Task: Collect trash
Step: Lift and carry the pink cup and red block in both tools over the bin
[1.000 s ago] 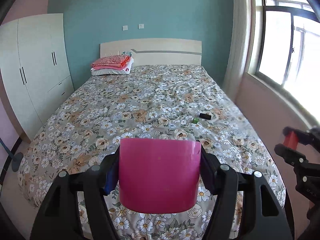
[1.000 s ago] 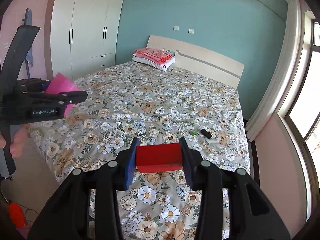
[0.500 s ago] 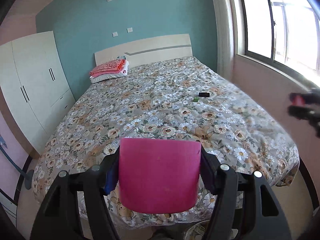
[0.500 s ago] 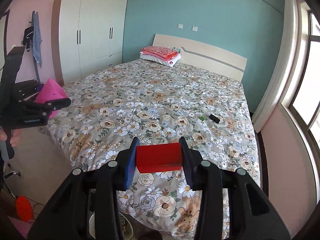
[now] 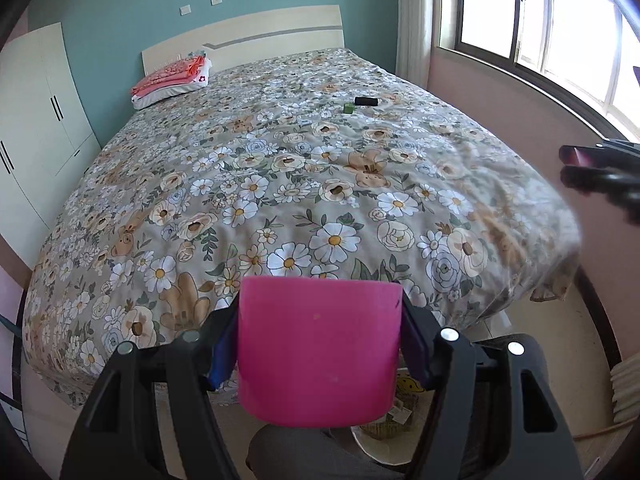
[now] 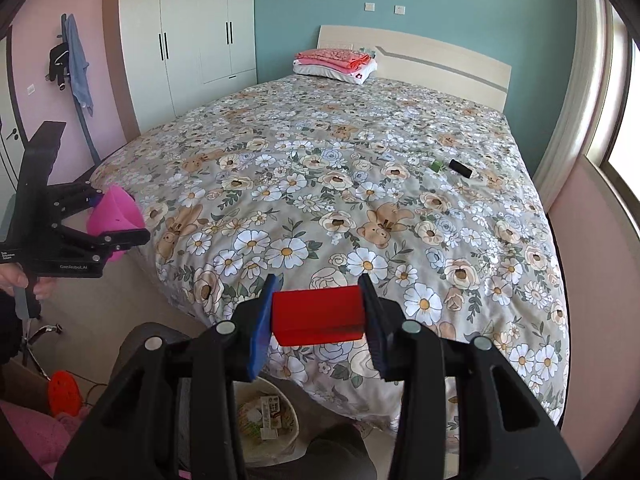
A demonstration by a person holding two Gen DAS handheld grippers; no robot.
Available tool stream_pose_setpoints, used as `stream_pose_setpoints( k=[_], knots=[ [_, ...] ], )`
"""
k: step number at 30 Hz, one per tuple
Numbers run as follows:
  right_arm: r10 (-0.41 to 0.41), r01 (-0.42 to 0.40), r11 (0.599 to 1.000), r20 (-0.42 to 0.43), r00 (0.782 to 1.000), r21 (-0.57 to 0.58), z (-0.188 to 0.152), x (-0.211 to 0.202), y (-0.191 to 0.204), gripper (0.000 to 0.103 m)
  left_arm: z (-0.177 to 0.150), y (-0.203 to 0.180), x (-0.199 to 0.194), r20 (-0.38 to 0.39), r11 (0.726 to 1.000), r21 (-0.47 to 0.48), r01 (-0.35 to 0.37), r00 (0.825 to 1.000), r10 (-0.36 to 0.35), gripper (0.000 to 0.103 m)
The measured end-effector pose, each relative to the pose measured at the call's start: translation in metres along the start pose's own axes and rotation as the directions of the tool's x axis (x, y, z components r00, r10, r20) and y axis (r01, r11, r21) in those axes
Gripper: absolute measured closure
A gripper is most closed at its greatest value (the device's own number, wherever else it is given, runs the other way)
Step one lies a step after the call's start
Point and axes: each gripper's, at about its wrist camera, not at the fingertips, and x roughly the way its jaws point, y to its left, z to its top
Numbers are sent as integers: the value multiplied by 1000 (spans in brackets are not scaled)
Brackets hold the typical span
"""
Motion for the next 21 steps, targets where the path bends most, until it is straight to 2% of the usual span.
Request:
stream_pose_setpoints(
  k=[9,21],
  knots=[
    [67,-68,998,-116,991,-6,-60,49,28,61,-58,-17,57,-128,997,6,78,989,-77,34],
    [130,-124,991,-272,953,40,-143,123,44,61,-127,-30,129,-303,990,-43,138,942,-144,34]
  ],
)
